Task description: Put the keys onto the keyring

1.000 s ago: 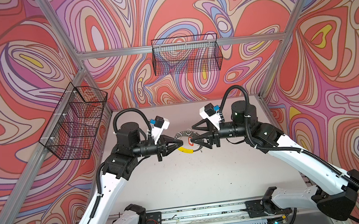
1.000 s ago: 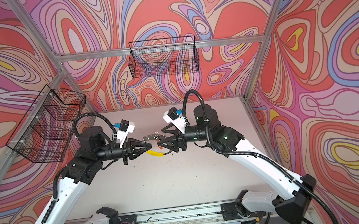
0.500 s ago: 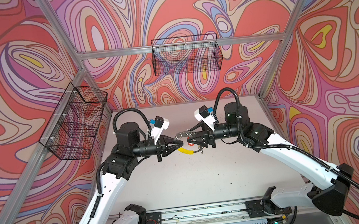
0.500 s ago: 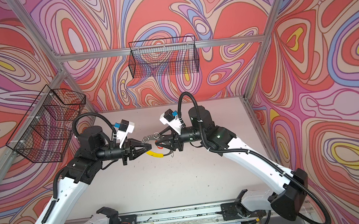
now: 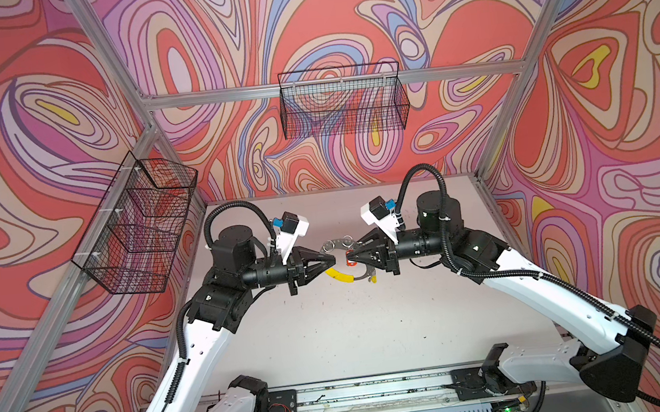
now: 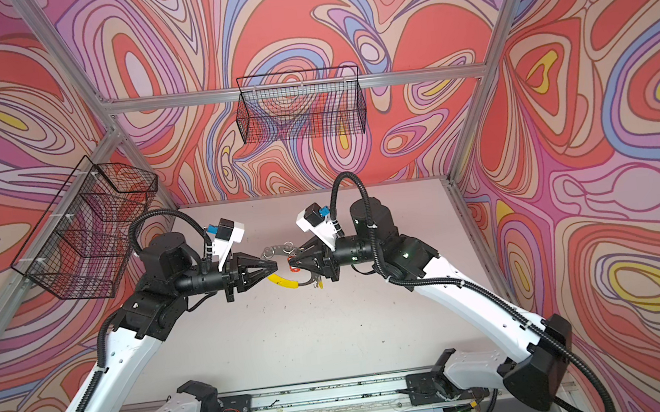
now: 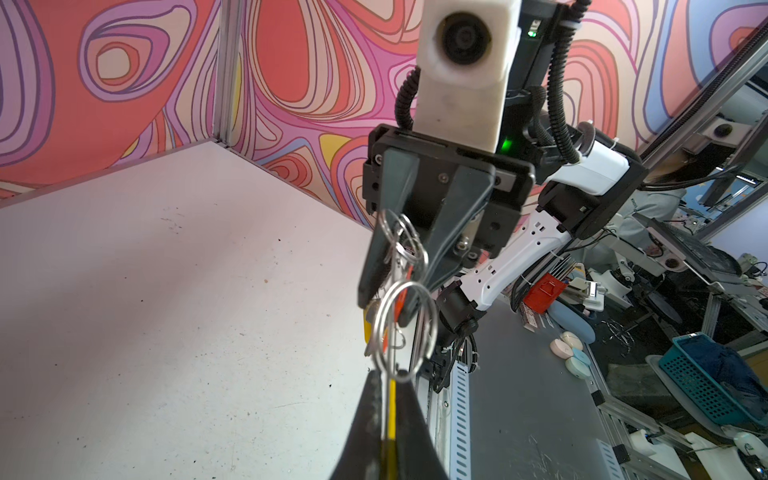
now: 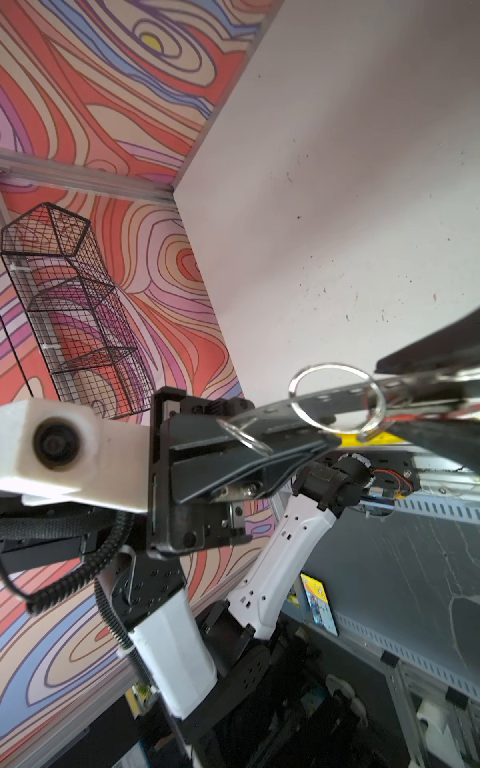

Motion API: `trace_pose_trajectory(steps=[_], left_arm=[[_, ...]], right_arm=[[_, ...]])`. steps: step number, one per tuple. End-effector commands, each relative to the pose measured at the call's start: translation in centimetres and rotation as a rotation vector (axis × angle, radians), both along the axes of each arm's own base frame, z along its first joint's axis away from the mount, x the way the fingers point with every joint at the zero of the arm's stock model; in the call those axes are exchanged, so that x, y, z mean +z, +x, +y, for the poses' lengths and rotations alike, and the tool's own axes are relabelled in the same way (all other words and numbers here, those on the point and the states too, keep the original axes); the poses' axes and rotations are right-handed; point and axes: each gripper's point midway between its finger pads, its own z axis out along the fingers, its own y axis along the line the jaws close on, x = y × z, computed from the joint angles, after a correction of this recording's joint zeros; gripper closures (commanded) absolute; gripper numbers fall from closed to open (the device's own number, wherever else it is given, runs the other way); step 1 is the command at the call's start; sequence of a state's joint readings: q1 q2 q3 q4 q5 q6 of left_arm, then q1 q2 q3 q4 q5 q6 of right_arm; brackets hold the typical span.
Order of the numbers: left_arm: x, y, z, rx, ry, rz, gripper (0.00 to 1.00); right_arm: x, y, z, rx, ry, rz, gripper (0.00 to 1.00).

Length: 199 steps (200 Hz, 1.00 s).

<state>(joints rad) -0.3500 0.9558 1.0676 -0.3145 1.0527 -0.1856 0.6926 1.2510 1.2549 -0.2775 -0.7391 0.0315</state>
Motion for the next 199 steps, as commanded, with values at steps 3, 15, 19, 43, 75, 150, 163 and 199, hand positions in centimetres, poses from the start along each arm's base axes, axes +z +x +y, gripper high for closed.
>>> trace_pose_trajectory(steps=[3, 15, 19, 43, 75, 150, 163, 199], left_arm=[[0.8, -0.5, 0.1, -0.002, -0.026, -0.027, 1.00], [0.9, -0.6, 0.0, -0.011, -0.029, -0.021, 1.00], [0.8, -0.6, 0.0, -0.013, -0.029, -0.017, 1.00], [0.7, -0.5, -0.1, -0.020, -0.028, -0.006, 1.00], [0.6, 0.3, 0.0, 0.022, -0.032, -0.006, 1.00], [0.5, 4.2, 2.8, 0.368, 0.067, 0.141, 0.42], [0.7, 4.3, 3.7, 0.433, 0.091, 0.157, 0.37], [2.4, 5.4, 5.1, 0.572, 0.096, 0.239, 0.44]], right_arm=[[-0.5, 0.6, -0.5, -0.044, -0.013, -0.012, 0.76], [-0.8, 0.7, -0.5, -0.042, -0.021, -0.002, 0.79], [-0.9, 0.7, -0.4, -0.040, -0.023, 0.001, 0.82], [-0.3, 0.6, -0.2, -0.027, -0.002, 0.001, 0.99], [1.1, 1.3, -0.5, -0.079, 0.014, -0.026, 1.00], [2.2, 6.2, -3.3, -0.415, -0.025, -0.144, 1.00], [1.8, 7.1, -3.7, -0.464, -0.042, -0.156, 1.00], [1.3, 9.3, -5.2, -0.640, -0.100, -0.236, 1.00]])
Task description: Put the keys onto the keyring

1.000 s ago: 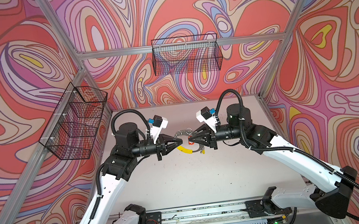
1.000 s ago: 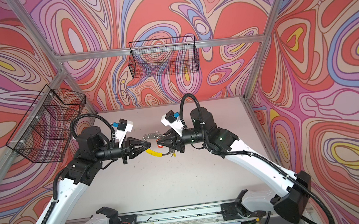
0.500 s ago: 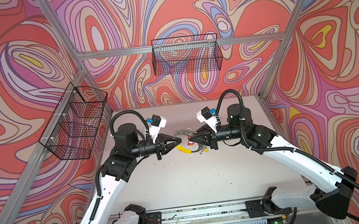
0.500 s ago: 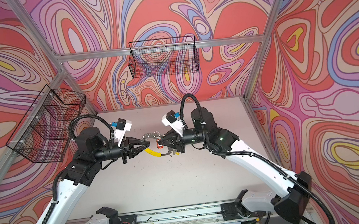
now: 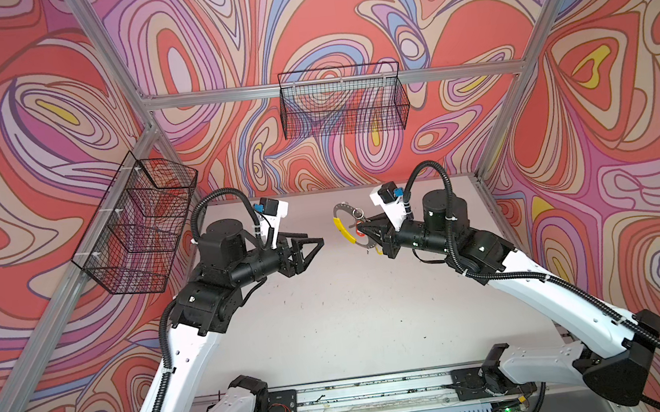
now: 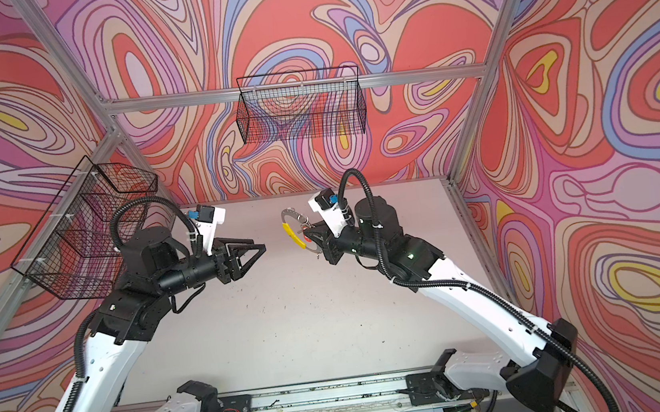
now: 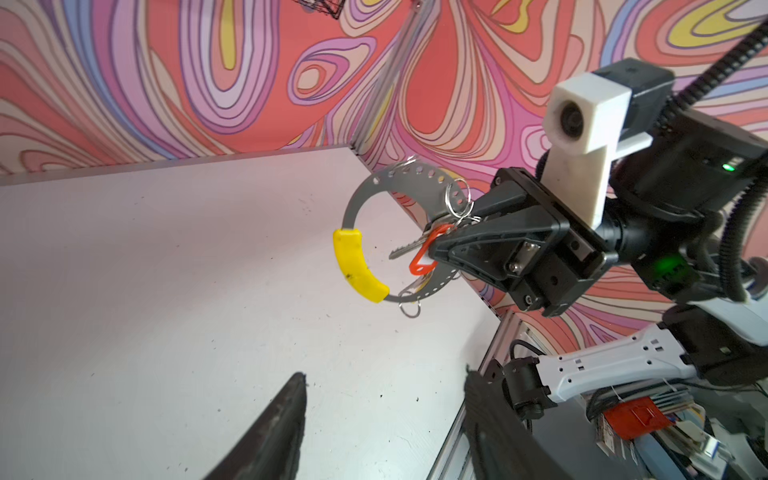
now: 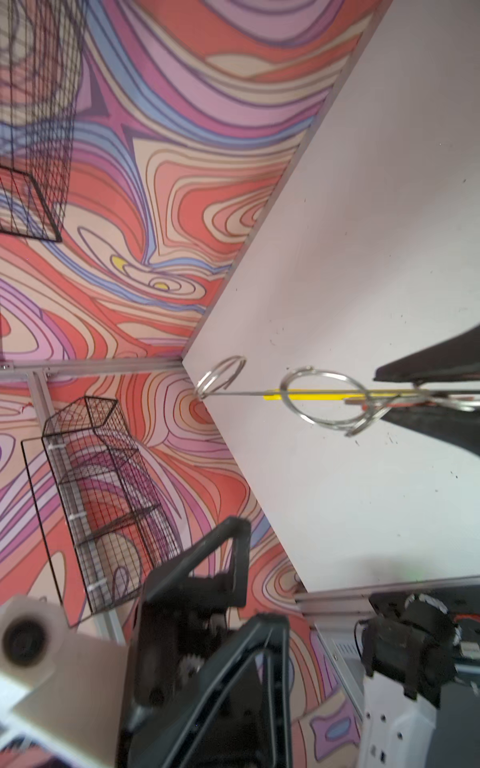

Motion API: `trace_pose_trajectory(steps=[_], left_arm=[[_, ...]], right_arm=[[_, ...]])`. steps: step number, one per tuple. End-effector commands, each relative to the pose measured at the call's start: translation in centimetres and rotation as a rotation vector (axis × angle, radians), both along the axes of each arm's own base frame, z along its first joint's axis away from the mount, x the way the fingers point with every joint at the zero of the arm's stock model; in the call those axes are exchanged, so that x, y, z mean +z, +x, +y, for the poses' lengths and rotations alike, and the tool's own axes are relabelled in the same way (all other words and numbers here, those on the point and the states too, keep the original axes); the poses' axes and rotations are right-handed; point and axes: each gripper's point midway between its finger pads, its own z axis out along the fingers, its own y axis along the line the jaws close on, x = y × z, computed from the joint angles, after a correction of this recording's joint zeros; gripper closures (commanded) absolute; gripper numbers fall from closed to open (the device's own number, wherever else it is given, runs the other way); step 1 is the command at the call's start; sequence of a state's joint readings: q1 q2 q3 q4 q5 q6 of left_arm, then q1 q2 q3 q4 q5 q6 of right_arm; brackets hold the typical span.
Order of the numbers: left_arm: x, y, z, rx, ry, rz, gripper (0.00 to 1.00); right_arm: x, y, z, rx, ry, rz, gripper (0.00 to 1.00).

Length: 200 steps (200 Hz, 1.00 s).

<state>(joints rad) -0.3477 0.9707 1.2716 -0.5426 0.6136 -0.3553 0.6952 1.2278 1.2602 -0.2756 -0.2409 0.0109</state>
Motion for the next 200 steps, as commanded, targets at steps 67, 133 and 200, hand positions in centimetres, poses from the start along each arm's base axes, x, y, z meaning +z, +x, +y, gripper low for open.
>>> trace_pose_trajectory(steps=[67, 133, 200], left_arm=[[2.9, 4.3, -5.5, 0.156, 0.127, 0.140, 0.49], [0.5, 5.4, -7.1, 0.203, 0.222, 0.195, 0.47], [-0.2, 5.2, -0.7, 0.191, 0.029, 0.405, 0.39]], right_arm=[[-0.1, 2.2, -0.1, -0.336, -0.204, -0.229, 1.00], [-1.1, 1.7, -0.2, -0.412, -0.205, -0.262, 1.00], [-2.7, 0.8, 0.2, -0.320, -0.308, -0.280, 1.00]])
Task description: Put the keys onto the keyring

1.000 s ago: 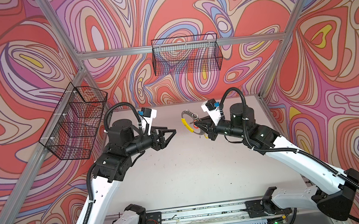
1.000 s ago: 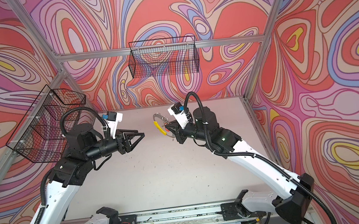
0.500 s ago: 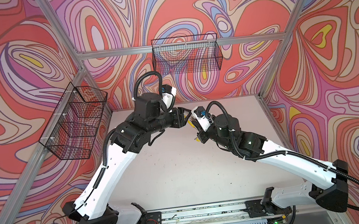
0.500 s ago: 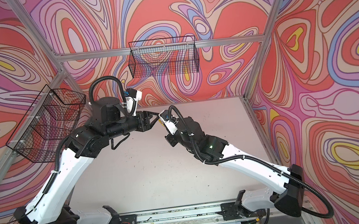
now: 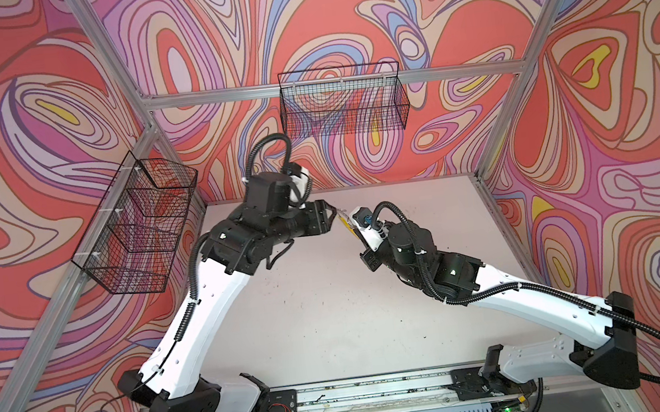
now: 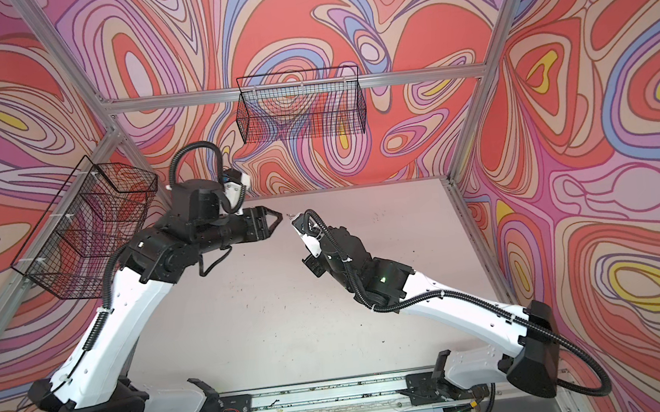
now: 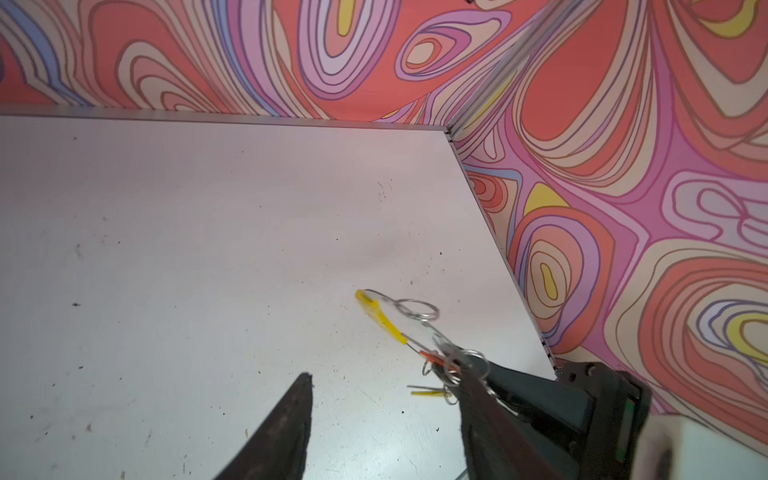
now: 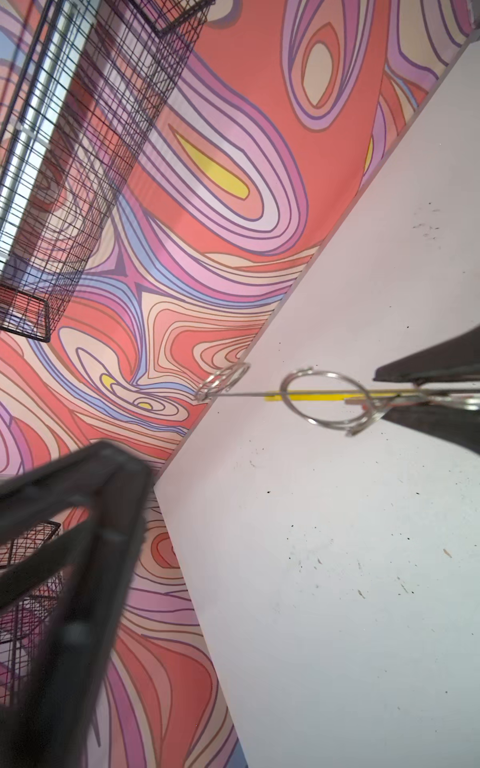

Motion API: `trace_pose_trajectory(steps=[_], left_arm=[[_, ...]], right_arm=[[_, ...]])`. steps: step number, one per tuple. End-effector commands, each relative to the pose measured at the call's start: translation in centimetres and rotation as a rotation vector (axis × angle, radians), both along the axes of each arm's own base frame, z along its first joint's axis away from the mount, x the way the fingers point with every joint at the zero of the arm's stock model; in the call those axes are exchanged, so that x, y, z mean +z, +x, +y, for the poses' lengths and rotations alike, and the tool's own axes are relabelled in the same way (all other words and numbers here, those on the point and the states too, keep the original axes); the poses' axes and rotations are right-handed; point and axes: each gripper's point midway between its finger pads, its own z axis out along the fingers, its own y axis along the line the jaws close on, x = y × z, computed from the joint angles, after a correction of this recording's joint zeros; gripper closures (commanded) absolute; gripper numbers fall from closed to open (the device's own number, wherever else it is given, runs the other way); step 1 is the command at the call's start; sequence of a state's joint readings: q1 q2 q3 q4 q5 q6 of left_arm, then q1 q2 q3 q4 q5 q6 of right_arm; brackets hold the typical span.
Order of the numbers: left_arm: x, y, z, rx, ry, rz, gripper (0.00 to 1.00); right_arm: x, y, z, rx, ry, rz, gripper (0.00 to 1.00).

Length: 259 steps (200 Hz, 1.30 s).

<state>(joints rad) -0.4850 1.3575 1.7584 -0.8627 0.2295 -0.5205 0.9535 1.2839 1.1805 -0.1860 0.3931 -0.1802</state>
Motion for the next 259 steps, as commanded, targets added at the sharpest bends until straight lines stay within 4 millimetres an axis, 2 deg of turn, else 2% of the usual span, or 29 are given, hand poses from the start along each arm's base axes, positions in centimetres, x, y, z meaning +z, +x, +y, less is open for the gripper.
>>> trace_pose_trajectory(steps=[1, 22, 41, 94, 148, 165, 190, 241, 259], left_arm=[[-0.8, -1.8, 0.8, -0.060, -0.138, 0.153, 0.39], [-1.2, -1.6, -0.3, -0.096, -0.271, 0.208, 0.38], [-1.2, -0.9, -1.2, -0.114, -0.348, 0.227, 0.38], [-2.1, -0.2, -3.5, -0.190, -0.478, 0.309, 0.36], [-3.5, -0.2, -3.9, -0.209, -0.489, 0.347, 0.36], [-4.1, -0.2, -3.9, -0.208, -0.483, 0.377, 0.44], [-5.1, -0.6, -3.8, -0.193, -0.477, 0.414, 0.67], [-5.8, -1.0, -4.0, -0.190, -0.520, 0.472, 1.00], [-5.4, -1.0, -3.8, -0.178, -0.539, 0.474, 1.00]], right_arm=[[1.0, -0.1, -0.8, -0.011, -0.036, -0.063, 1.00], [1.0, 0.2, -2.3, -0.065, -0.052, -0.152, 1.00], [1.3, 0.0, -2.5, -0.062, -0.069, -0.202, 1.00], [0.7, -1.5, -0.1, 0.039, -0.200, -0.318, 1.00], [0.0, -2.3, 2.6, 0.094, -0.338, -0.378, 1.00], [0.2, -2.2, 3.1, 0.100, -0.350, -0.377, 1.00], [1.2, -2.5, 3.2, 0.114, -0.331, -0.394, 1.00], [0.5, -2.5, 3.8, 0.131, -0.392, -0.409, 1.00], [0.5, -2.3, 3.9, 0.125, -0.401, -0.405, 1.00]])
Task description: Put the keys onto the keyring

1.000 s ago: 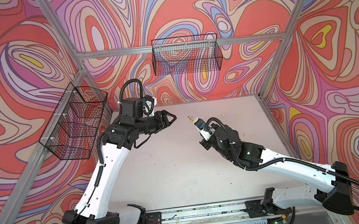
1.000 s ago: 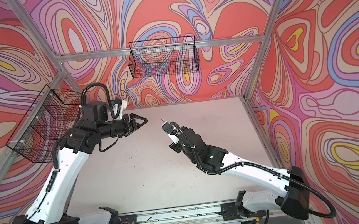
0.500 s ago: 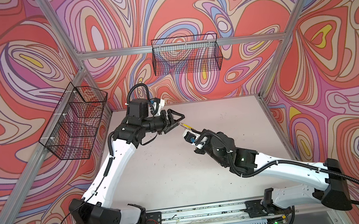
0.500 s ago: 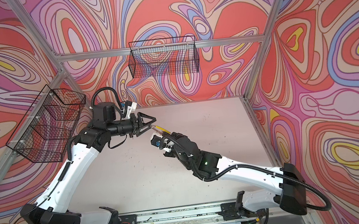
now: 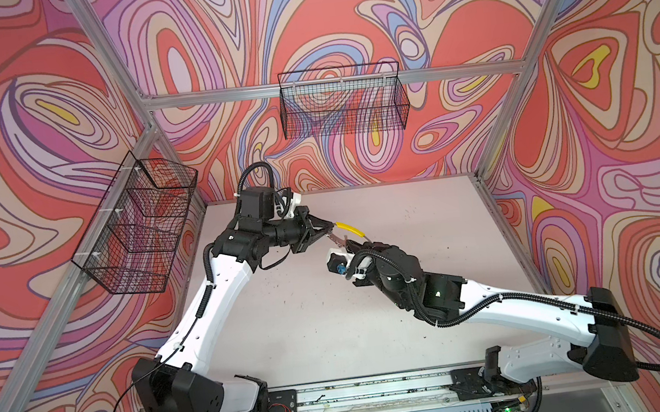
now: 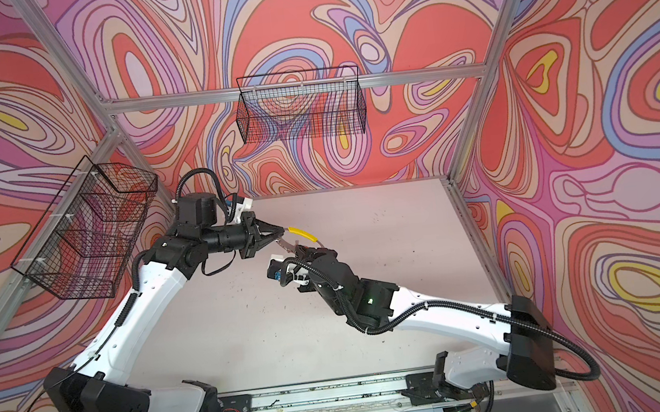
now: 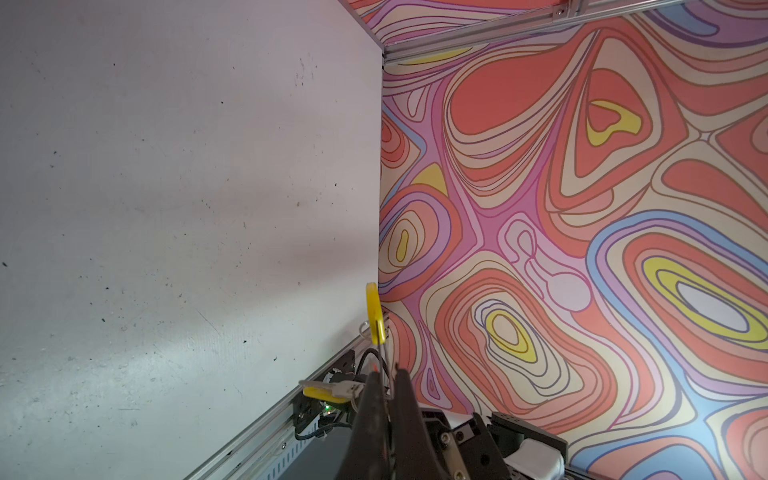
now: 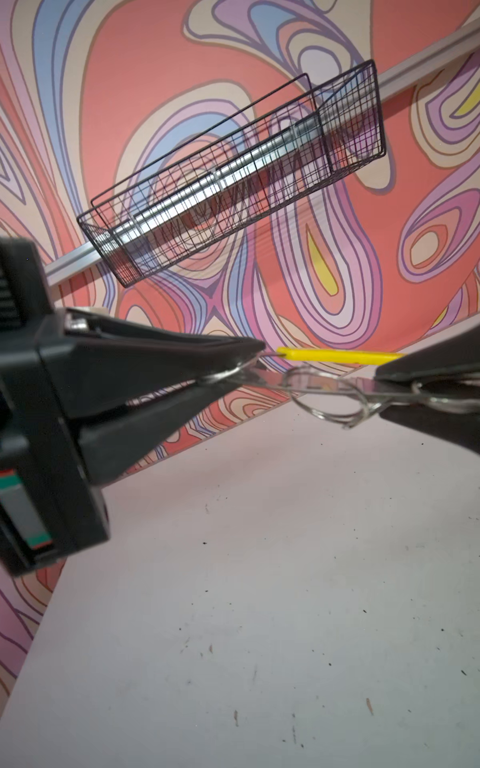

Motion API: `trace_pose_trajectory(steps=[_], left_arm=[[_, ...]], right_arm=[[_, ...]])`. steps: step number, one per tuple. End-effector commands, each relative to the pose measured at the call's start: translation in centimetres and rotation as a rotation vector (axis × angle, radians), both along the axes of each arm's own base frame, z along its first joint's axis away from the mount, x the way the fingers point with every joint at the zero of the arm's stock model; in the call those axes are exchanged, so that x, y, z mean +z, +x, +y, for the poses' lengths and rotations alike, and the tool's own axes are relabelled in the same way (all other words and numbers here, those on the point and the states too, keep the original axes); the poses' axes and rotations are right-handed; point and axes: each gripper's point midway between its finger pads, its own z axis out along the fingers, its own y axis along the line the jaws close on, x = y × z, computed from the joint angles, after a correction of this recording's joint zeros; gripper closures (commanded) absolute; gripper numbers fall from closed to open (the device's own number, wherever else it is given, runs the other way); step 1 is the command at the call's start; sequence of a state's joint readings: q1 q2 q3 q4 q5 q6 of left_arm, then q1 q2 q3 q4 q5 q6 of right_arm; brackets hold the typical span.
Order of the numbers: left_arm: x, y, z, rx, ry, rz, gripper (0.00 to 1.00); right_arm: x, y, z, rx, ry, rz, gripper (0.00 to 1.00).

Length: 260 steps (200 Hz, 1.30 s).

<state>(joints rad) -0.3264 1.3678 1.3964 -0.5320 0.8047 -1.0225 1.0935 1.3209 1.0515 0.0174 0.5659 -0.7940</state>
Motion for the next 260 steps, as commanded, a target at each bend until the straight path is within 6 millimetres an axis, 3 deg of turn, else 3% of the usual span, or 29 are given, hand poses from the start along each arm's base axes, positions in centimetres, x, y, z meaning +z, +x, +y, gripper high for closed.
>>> trace_pose_trajectory(steps=[1, 16, 28, 37, 73, 96, 122, 182, 227, 260], left_arm=[[1.3, -1.1, -0.8, -0.074, -0.043, -0.066, 1.00], [1.7, -1.2, -0.7, -0.065, -0.055, -0.064, 1.00], [1.9, -1.1, -0.5, -0.051, -0.067, -0.060, 1.00], [2.1, -1.0, -0.2, -0.036, -0.079, -0.059, 1.00], [2.4, 0.1, 1.6, 0.074, -0.096, -0.074, 1.00], [2.8, 0.8, 2.3, 0.119, -0.106, -0.107, 1.00], [3.2, 0.7, 2.2, 0.111, -0.116, -0.121, 1.00], [4.8, -0.2, 2.6, 0.120, -0.119, -0.146, 1.00], [5.4, -1.0, 2.7, 0.107, -0.117, -0.158, 1.00], [5.5, -1.4, 2.4, 0.081, -0.122, -0.159, 1.00]], right_arm=[[3.2, -0.2, 1.2, 0.034, 0.105, -0.033, 1.00], [3.2, -0.2, 1.3, 0.031, 0.108, -0.012, 0.99], [3.1, -0.3, 1.4, 0.034, 0.113, 0.031, 0.63], [3.0, -0.7, 1.5, 0.050, 0.113, 0.075, 0.50], [3.5, -3.7, 0.5, 0.130, 0.168, 0.258, 0.35], [4.9, -4.6, -0.8, 0.132, 0.241, 0.298, 0.36], [6.1, -5.3, -0.5, 0.167, 0.266, 0.348, 0.38], [3.0, -4.5, 1.6, 0.183, 0.190, 0.359, 0.38], [2.3, -2.7, 0.9, 0.103, 0.163, 0.262, 0.41], [2.4, -1.5, 0.2, 0.057, 0.165, 0.208, 0.52]])
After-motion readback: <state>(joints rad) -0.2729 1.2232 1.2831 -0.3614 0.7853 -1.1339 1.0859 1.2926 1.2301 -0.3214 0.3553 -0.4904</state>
